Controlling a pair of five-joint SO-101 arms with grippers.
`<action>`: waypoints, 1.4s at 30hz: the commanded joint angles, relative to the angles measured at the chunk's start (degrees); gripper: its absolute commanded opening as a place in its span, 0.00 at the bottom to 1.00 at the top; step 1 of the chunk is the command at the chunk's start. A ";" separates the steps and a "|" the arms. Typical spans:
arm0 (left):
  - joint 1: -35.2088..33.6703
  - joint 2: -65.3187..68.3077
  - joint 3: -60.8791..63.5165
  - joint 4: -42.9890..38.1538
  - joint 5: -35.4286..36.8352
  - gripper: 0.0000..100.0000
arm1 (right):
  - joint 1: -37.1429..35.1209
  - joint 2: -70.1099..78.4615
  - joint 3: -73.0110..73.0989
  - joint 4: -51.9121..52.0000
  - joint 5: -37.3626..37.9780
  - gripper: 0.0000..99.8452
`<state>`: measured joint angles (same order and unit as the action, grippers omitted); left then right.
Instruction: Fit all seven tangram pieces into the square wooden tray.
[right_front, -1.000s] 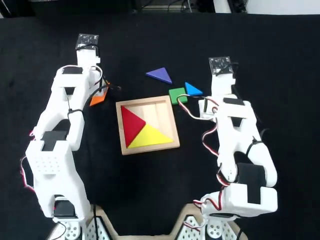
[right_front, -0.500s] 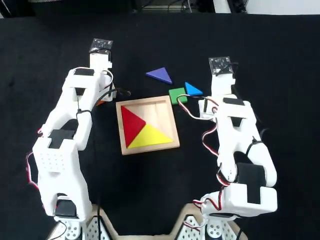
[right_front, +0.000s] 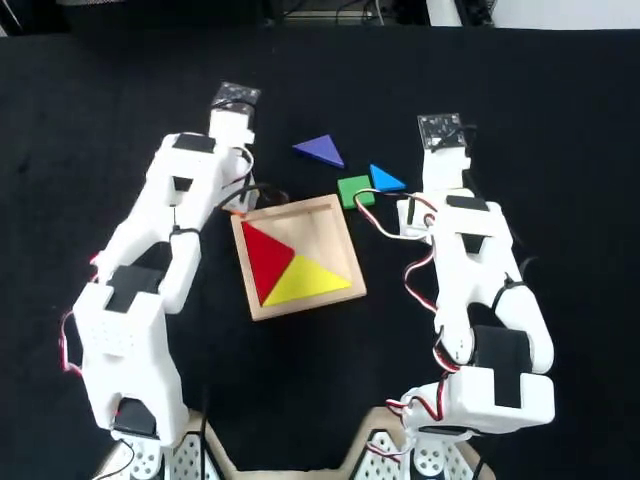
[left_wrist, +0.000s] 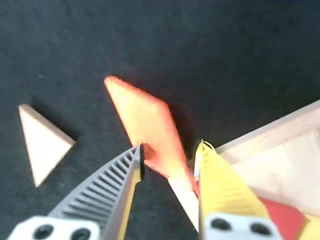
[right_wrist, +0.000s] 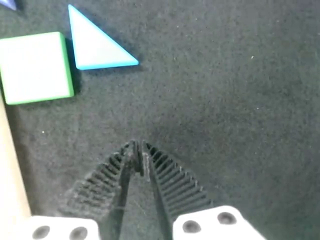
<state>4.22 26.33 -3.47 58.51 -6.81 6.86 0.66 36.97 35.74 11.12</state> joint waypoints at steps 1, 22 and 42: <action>-2.95 -5.45 -0.84 -0.44 -0.53 0.18 | -0.88 -0.31 -1.71 -1.05 0.44 0.01; -1.54 3.43 -4.35 -6.24 -0.97 0.26 | -0.88 -0.31 -1.71 -1.05 0.44 0.01; -1.63 3.69 -6.99 -2.81 -30.68 0.26 | -0.88 -0.22 -1.80 -1.05 0.53 0.01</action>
<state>1.93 30.55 -8.22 55.16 -34.86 6.86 0.66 36.97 35.74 11.12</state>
